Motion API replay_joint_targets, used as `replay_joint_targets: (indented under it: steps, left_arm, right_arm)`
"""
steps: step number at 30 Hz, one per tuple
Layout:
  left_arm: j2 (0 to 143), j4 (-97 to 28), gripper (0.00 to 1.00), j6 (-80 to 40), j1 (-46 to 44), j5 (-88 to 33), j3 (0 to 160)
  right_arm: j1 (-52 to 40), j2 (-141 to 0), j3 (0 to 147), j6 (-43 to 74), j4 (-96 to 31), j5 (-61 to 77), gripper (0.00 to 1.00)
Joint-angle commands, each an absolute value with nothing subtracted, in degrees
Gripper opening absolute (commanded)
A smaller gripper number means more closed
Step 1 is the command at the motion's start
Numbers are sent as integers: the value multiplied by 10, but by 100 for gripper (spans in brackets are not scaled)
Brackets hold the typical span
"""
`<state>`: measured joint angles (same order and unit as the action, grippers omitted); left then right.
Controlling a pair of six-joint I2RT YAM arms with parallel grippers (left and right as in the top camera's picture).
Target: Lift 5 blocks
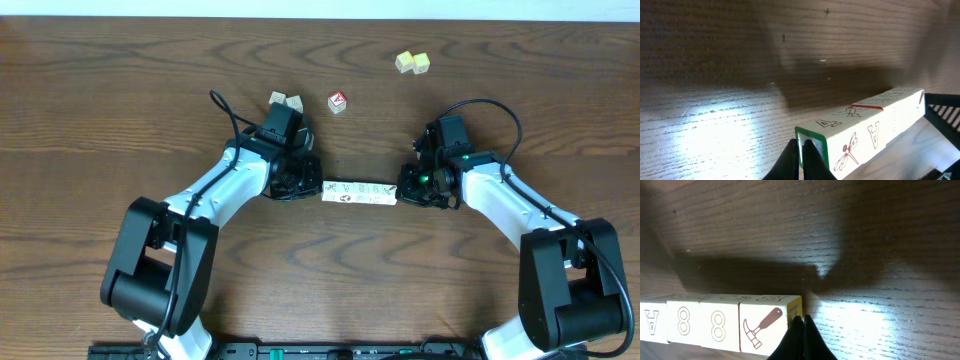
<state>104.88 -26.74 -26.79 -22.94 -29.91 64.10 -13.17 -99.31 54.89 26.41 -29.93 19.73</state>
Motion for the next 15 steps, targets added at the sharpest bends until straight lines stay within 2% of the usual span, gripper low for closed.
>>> replay_joint_targets:
  steps: [1,15]
  left_arm:
    - [1038,-260,7,-267,-242,-369,641]
    - [1038,-260,7,-267,-242,-369,641]
  right_arm:
    - [-143,-978,555,256,-293,300,1]
    - [-143,-977,566,256,-294,310,1]
